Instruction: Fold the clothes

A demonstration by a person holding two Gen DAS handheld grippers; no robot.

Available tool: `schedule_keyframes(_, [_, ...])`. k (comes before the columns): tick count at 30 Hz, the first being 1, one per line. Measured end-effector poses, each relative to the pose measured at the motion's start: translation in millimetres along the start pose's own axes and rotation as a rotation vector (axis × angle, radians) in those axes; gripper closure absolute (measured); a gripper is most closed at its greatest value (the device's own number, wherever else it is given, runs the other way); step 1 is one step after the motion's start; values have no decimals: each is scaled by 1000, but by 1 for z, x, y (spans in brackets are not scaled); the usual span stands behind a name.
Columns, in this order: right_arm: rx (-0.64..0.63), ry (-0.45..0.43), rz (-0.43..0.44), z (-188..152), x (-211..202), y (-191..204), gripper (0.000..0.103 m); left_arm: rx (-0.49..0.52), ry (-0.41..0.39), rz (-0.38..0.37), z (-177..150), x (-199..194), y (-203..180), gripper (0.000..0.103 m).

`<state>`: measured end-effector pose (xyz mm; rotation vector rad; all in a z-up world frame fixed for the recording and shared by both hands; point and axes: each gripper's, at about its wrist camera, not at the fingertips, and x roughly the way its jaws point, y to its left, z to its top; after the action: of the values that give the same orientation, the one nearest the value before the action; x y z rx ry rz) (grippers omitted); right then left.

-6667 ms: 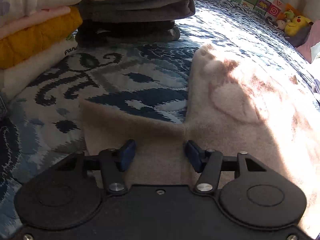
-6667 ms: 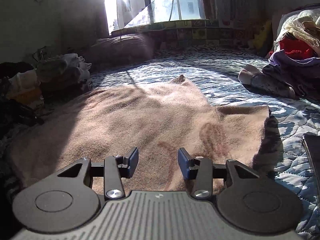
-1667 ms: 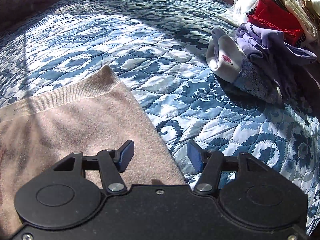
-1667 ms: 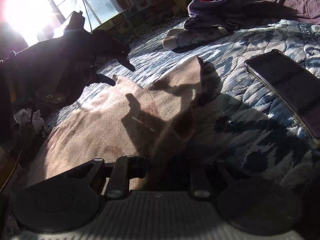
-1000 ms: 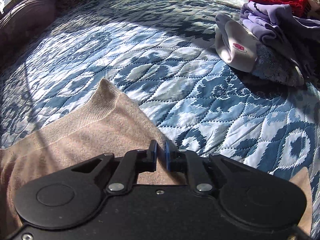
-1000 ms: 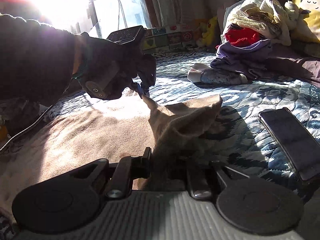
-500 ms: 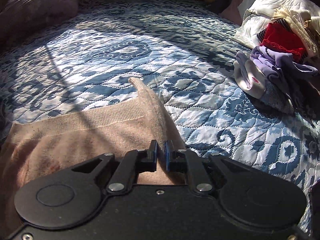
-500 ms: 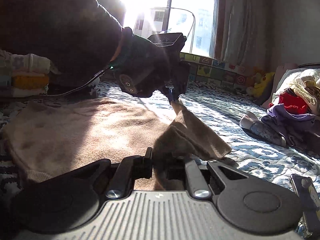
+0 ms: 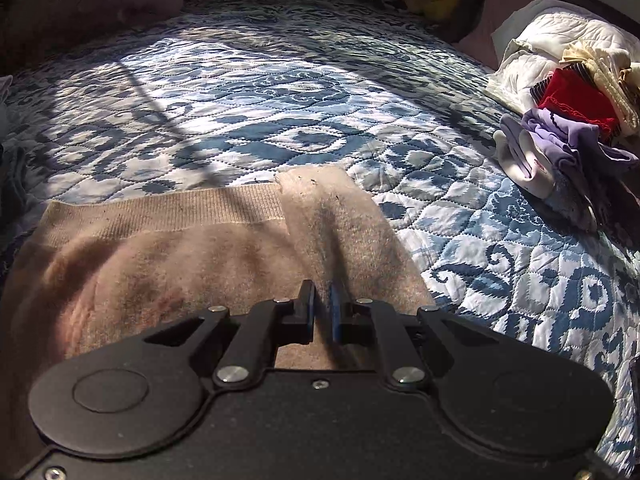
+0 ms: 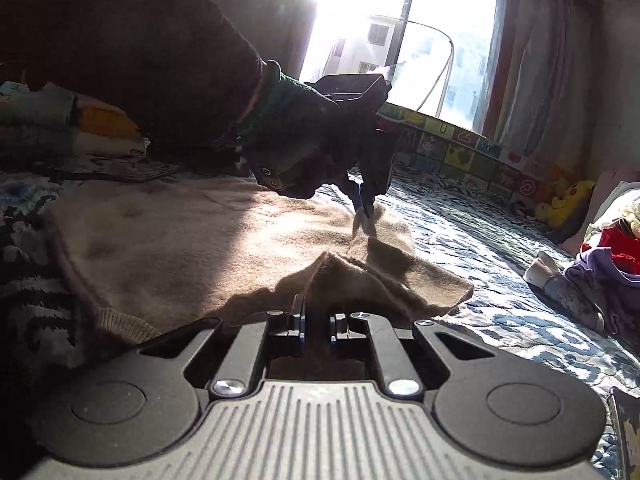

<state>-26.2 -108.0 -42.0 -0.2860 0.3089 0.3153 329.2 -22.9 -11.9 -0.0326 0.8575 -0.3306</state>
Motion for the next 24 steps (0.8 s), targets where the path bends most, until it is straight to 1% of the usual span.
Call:
schedule_keyframes(4, [-8, -9, 27, 1, 2, 5, 91, -25, -9, -16, -1, 2, 6, 96])
schedule_keyframes(8, [-22, -15, 59, 1, 3, 12, 91, -87, -26, -40, -4, 2, 20, 96])
schedule_keyframes(11, [-33, -11, 78, 1, 4, 17, 91, -106, -28, -40, -9, 4, 28, 96])
schedule_keyframes(12, [-36, -5, 83, 0, 6, 18, 91, -87, -22, -24, -12, 6, 27, 96])
schedule_keyframes(13, [-42, 16, 92, -1, 10, 19, 91, -40, -12, 10, -16, 9, 23, 96])
schedule_keyframes(14, [-47, 37, 102, -1, 13, 20, 90, 8, -2, 44, -20, 12, 19, 92])
schedule_keyframes(15, [-53, 58, 112, -2, 17, 22, 86, 45, -2, 70, -24, 12, 14, 91])
schedule_keyframes(16, [-72, 69, 114, -3, 18, 25, 82, 56, -12, 81, -26, 8, 11, 89])
schedule_keyframes(17, [-90, 80, 117, -3, 18, 28, 73, 53, -23, 94, -27, 0, 9, 81])
schedule_keyframes(18, [-87, 69, 127, -3, 15, 28, 63, 62, -43, 116, -30, -9, 6, 68])
schedule_keyframes(19, [-85, 58, 136, -2, 12, 27, 59, 83, -69, 144, -34, -20, 2, 60])
schedule_keyframes(20, [-82, 57, 146, -1, 5, 25, 51, 102, -89, 163, -38, -30, -2, 56])
schedule_keyframes(21, [-79, 55, 157, -1, -3, 22, 49, 114, -99, 165, -43, -40, -5, 56])
schedule_keyframes(22, [-76, 54, 167, -1, -10, 19, 48, 119, -105, 157, -50, -53, -8, 55])
schedule_keyframes(24, [-70, 51, 188, 0, -24, 13, 48, 115, -119, 123, -66, -82, -13, 55])
